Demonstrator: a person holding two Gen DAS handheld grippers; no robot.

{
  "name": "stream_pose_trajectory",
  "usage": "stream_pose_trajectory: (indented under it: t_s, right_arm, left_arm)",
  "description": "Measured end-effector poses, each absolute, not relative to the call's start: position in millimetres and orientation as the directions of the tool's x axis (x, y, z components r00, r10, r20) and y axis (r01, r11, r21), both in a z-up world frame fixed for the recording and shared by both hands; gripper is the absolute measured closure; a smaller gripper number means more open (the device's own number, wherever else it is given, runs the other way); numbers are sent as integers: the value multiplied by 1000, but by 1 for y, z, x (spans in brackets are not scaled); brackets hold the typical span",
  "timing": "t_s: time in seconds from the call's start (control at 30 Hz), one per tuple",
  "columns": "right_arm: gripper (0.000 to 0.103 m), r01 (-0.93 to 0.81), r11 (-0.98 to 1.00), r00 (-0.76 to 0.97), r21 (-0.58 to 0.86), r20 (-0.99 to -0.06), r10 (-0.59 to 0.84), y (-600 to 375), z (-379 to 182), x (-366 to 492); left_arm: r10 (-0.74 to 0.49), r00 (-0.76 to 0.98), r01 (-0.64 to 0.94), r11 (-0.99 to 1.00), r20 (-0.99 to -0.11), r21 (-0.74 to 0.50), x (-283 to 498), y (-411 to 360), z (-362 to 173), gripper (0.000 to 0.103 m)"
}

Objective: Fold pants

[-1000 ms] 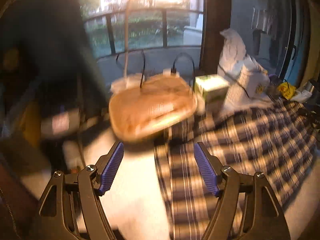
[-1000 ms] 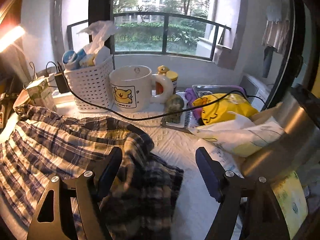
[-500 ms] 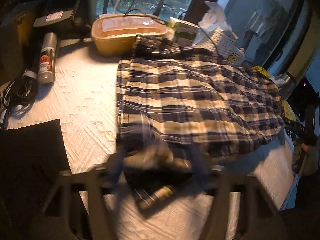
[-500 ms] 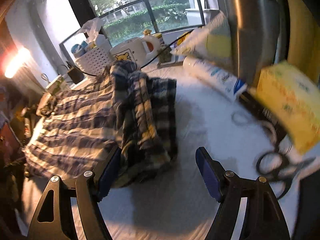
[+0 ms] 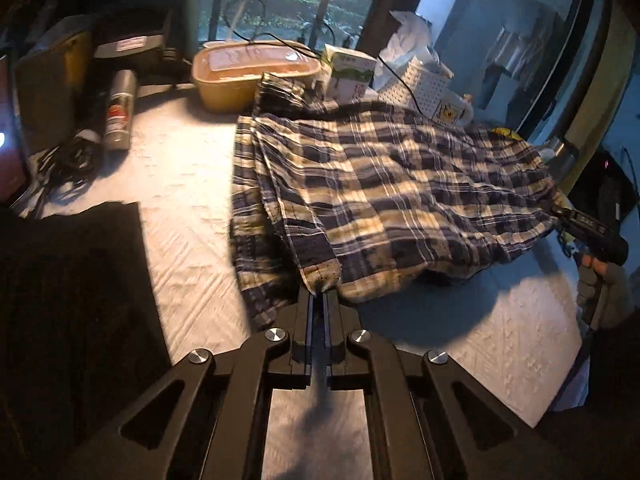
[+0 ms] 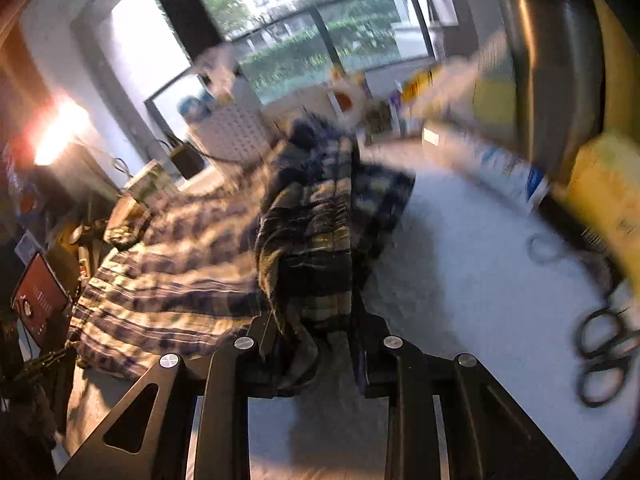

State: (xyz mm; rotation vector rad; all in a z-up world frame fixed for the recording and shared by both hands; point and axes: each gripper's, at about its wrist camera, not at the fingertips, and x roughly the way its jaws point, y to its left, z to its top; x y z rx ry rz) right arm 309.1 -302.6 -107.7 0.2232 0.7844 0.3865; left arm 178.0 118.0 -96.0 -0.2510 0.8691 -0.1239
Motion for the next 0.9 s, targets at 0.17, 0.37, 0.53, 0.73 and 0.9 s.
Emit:
stream_pose_trajectory:
  t_s: [0.17, 0.37, 0.53, 0.73, 0.9]
  right_arm:
    - [78, -263, 930, 696, 255, -618, 366, -308, -63, 284]
    - [78, -236, 952, 665, 193, -682, 303, -320, -77, 273]
    - [68, -186, 969, 597, 162, -765, 242, -324, -123, 280]
    - [18, -116, 982, 690, 151, -698, 189, -349, -98, 269]
    - [18, -89, 989, 745, 118, -652, 144, -354, -76, 275]
  left_arm:
    - [-209, 640, 7, 964, -739, -266, 158, 120, -89, 101]
    - [-210, 580, 11, 968, -787, -250, 149, 118, -110, 101]
    - [-105, 551, -106, 975, -828, -195, 153, 151, -117, 99]
    - [-71, 624, -58, 989, -778, -137, 186, 164, -72, 80]
    - [-138, 623, 54, 990, -770, -133, 245, 135, -66, 51]
